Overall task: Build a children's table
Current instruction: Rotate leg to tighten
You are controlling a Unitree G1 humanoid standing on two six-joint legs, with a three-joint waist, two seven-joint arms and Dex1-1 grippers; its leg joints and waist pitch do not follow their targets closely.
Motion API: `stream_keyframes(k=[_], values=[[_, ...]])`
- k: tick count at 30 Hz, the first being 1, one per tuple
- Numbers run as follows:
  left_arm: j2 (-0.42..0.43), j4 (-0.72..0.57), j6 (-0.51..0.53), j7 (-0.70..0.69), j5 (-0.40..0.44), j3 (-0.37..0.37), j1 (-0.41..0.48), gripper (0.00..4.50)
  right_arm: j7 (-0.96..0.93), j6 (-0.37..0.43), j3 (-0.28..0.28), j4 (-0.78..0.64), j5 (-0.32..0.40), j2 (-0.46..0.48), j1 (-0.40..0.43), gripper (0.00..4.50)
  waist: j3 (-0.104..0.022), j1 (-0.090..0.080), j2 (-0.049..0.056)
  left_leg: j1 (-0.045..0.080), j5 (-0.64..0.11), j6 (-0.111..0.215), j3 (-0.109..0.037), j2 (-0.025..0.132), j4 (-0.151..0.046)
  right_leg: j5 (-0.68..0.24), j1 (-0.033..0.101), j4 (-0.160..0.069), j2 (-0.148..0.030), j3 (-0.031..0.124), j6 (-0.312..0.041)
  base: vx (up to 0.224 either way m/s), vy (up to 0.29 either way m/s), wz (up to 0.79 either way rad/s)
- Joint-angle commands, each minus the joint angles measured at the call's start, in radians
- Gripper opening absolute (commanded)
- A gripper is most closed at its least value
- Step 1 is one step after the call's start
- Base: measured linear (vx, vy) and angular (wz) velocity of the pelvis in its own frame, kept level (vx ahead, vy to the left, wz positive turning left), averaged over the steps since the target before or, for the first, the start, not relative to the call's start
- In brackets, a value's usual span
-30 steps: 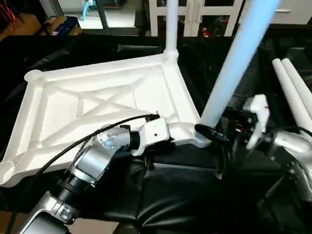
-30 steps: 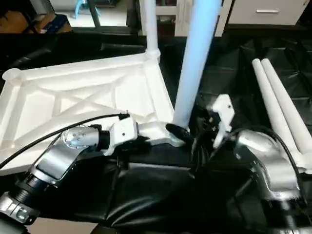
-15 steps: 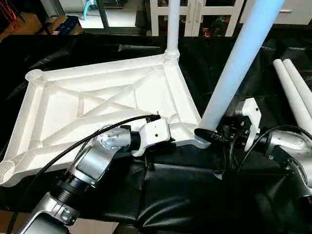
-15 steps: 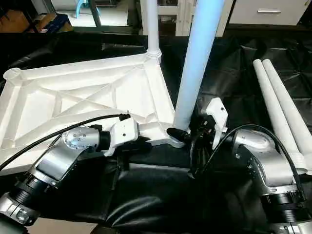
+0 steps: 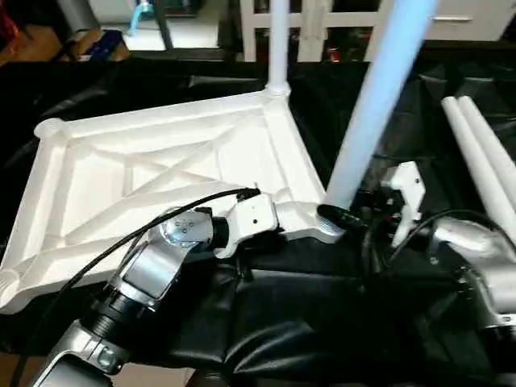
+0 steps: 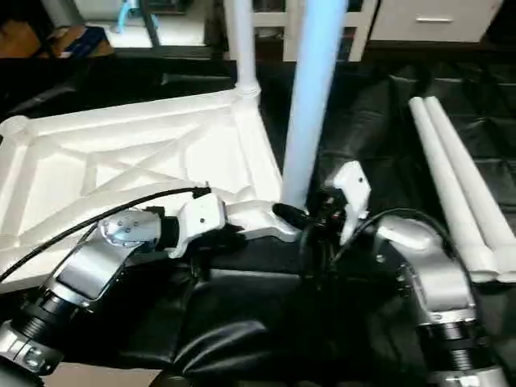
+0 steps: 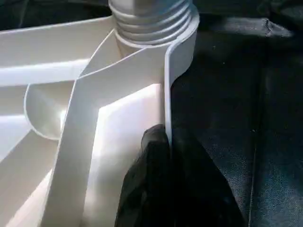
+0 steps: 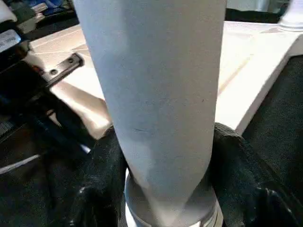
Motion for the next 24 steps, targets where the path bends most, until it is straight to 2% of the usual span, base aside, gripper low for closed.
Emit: stream_keyframes(k=[1, 2, 3, 4, 5, 6, 7, 8, 9, 10, 11, 12, 13, 16, 18, 19, 20, 22, 23, 24], values=[[-0.062, -0.028, 0.056, -0.001, -0.006, -0.086, 0.022, 0.00, -0.147, 0.052, 0.032, 0.062, -0.039, 0.073, -0.010, 2.09, -0.062, -0.002, -0.017, 0.043, -0.271, 0.054, -0.064, 0.114, -0.107, -0.296, 0.028, -0.052, -0.032, 0.018, -0.194, 0.000, 0.000, 0.00], [-0.070, -0.029, 0.063, 0.005, -0.004, -0.087, 0.020, 0.00, -0.169, 0.054, 0.029, 0.071, -0.045, 0.085, -0.015, 2.09, -0.054, -0.008, -0.020, 0.039, -0.344, 0.016, -0.072, 0.114, -0.114, -0.383, 0.030, -0.056, -0.035, 0.017, -0.171, 0.000, 0.000, 0.00], [-0.102, -0.027, 0.095, 0.036, 0.010, -0.093, 0.006, 0.00, -0.265, 0.063, 0.013, 0.113, -0.069, 0.134, -0.037, 2.09, -0.053, -0.011, -0.021, 0.041, -0.383, -0.006, -0.076, 0.113, -0.117, -0.428, 0.031, -0.060, -0.035, 0.015, -0.155, 0.000, 0.000, 0.00], [-0.128, -0.020, 0.126, 0.069, 0.025, -0.095, -0.006, 0.00, -0.351, 0.059, -0.007, 0.149, -0.092, 0.168, -0.055, 2.08, -0.048, -0.020, -0.019, 0.047, -0.458, -0.052, -0.080, 0.110, -0.122, -0.498, 0.023, -0.064, -0.034, 0.014, -0.130, 0.000, 0.000, 0.00], [-0.128, -0.020, 0.126, 0.069, 0.025, -0.095, -0.006, 0.00, -0.351, 0.059, -0.007, 0.149, -0.092, 0.168, -0.055, 2.08, -0.051, -0.032, -0.018, 0.051, -0.504, -0.096, -0.088, 0.108, -0.123, -0.501, 0.021, -0.062, -0.032, 0.014, -0.116, 0.000, 0.000, 0.00], [-0.206, 0.013, 0.209, 0.182, 0.063, -0.077, -0.038, 0.00, -0.560, 0.022, -0.084, 0.232, -0.119, 0.254, -0.095, 2.08, -0.051, -0.039, -0.015, 0.046, -0.521, -0.117, -0.091, 0.107, -0.127, -0.471, 0.024, -0.060, -0.029, 0.013, -0.109, 0.000, 0.000, 0.00], [-0.206, 0.013, 0.209, 0.182, 0.063, -0.077, -0.038, 0.00, -0.560, 0.022, -0.084, 0.232, -0.119, 0.254, -0.095, 2.07, -0.049, -0.045, -0.014, 0.049, -0.537, -0.126, -0.089, 0.106, -0.128, -0.467, 0.017, -0.062, -0.028, 0.014, -0.109, 0.000, 0.000, 0.00], [-0.216, 0.017, 0.216, 0.194, 0.063, -0.073, -0.041, 0.00, -0.580, 0.014, -0.094, 0.241, -0.118, 0.262, -0.098, 2.07, -0.051, -0.047, -0.019, 0.056, -0.568, -0.132, -0.091, 0.102, -0.126, -0.481, 0.017, -0.071, -0.027, 0.010, -0.094, 0.000, 0.000, 0.00], [-0.275, 0.043, 0.260, 0.265, 0.065, -0.047, -0.059, 0.00, -0.703, -0.034, -0.152, 0.292, -0.115, 0.313, -0.121, 2.07, -0.050, -0.048, -0.017, 0.056, -0.575, -0.128, -0.093, 0.102, -0.126, -0.478, 0.018, -0.072, -0.028, 0.011, -0.091, 0.000, 0.000, 0.00], [-0.335, 0.072, 0.289, 0.337, 0.065, -0.020, -0.078, 0.00, -0.819, -0.086, -0.194, 0.347, -0.123, 0.361, -0.144, 2.07, -0.048, -0.055, -0.009, 0.057, -0.589, -0.137, -0.088, 0.104, -0.128, -0.461, 0.010, -0.075, -0.028, 0.012, -0.096, 0.000, 0.000, 0.00], [-0.372, 0.096, 0.304, 0.382, 0.067, -0.005, -0.093, 0.00, -0.879, -0.134, -0.210, 0.392, -0.132, 0.391, -0.163, 2.07, -0.052, -0.055, -0.011, 0.060, -0.583, -0.134, -0.089, 0.099, -0.124, -0.450, 0.009, -0.080, -0.027, 0.008, -0.094, 0.000, 0.000, 0.00], [-0.392, 0.106, 0.312, 0.403, 0.071, 0.003, -0.100, 0.00, -0.908, -0.162, -0.216, 0.418, -0.144, 0.408, -0.175, 2.07, -0.053, -0.058, -0.013, 0.053, -0.580, -0.124, -0.092, 0.099, -0.127, -0.428, 0.019, -0.078, -0.027, 0.004, -0.093, 0.000, 0.000, 0.00], [-0.390, 0.117, 0.299, 0.407, 0.077, 0.006, -0.106, 0.00, -0.878, -0.167, -0.194, 0.435, -0.154, 0.410, -0.188, 2.07, -0.049, -0.059, -0.016, 0.049, -0.585, -0.116, -0.092, 0.100, -0.130, -0.423, 0.020, -0.080, -0.025, 0.003, -0.090, 0.000, 0.000, 0.00], [-0.351, 0.138, 0.266, 0.397, 0.097, 0.015, -0.115, 0.00, -0.739, -0.164, -0.149, 0.435, -0.153, 0.401, -0.214, 2.07, -0.049, -0.058, -0.017, 0.054, -0.607, -0.093, -0.087, 0.098, -0.131, -0.403, 0.014, -0.084, -0.021, 0.003, -0.081, 0.000, 0.000, 0.00], [-0.282, 0.152, 0.213, 0.370, 0.113, 0.018, -0.114, 0.00, -0.577, -0.187, -0.090, 0.368, -0.158, 0.340, -0.202, 2.07, -0.049, -0.057, -0.019, 0.049, -0.583, -0.075, -0.088, 0.101, -0.131, -0.373, 0.022, -0.080, -0.024, 0.005, -0.086, 0.000, 0.000, 0.00], [-0.247, 0.152, 0.184, 0.344, 0.120, 0.011, -0.106, 0.00, -0.521, -0.205, -0.077, 0.329, -0.159, 0.304, -0.187, 2.07, -0.050, -0.054, -0.018, 0.052, -0.572, -0.072, -0.087, 0.102, -0.131, -0.360, 0.021, -0.080, -0.025, 0.007, -0.089, 0.000, 0.000, 0.00], [-0.225, 0.154, 0.165, 0.329, 0.126, 0.006, -0.102, 0.00, -0.488, -0.223, -0.068, 0.309, -0.163, 0.281, -0.178, 2.07, -0.051, -0.047, -0.023, 0.055, -0.536, -0.057, -0.081, 0.104, -0.128, -0.326, 0.019, -0.080, -0.026, 0.012, -0.100, 0.000, 0.000, 0.00], [-0.193, 0.154, 0.140, 0.311, 0.129, 0.005, -0.093, 0.00, -0.429, -0.245, -0.050, 0.270, -0.161, 0.239, -0.162, 2.61, -0.054, -0.041, -0.021, 0.053, -0.461, -0.036, -0.074, 0.106, -0.126, -0.249, 0.022, -0.074, -0.029, 0.017, -0.134, 0.000, 0.000, 0.00], [-0.167, 0.140, 0.119, 0.275, 0.122, -0.001, -0.082, 0.00, -0.385, -0.232, -0.052, 0.228, -0.139, 0.208, -0.148, 2.72, -0.055, -0.038, -0.024, 0.047, -0.416, -0.013, -0.072, 0.107, -0.125, -0.214, 0.030, -0.070, -0.031, 0.017, -0.153, 0.000, 0.000, 0.00], [-0.141, 0.127, 0.096, 0.245, 0.116, -0.005, -0.071, 0.00, -0.324, -0.206, -0.055, 0.177, -0.102, 0.176, -0.130, 2.71, -0.057, -0.032, -0.024, 0.049, -0.378, 0.006, -0.070, 0.111, -0.123, -0.192, 0.033, -0.067, -0.034, 0.019, -0.166, 0.056, -0.013, 0.05]])
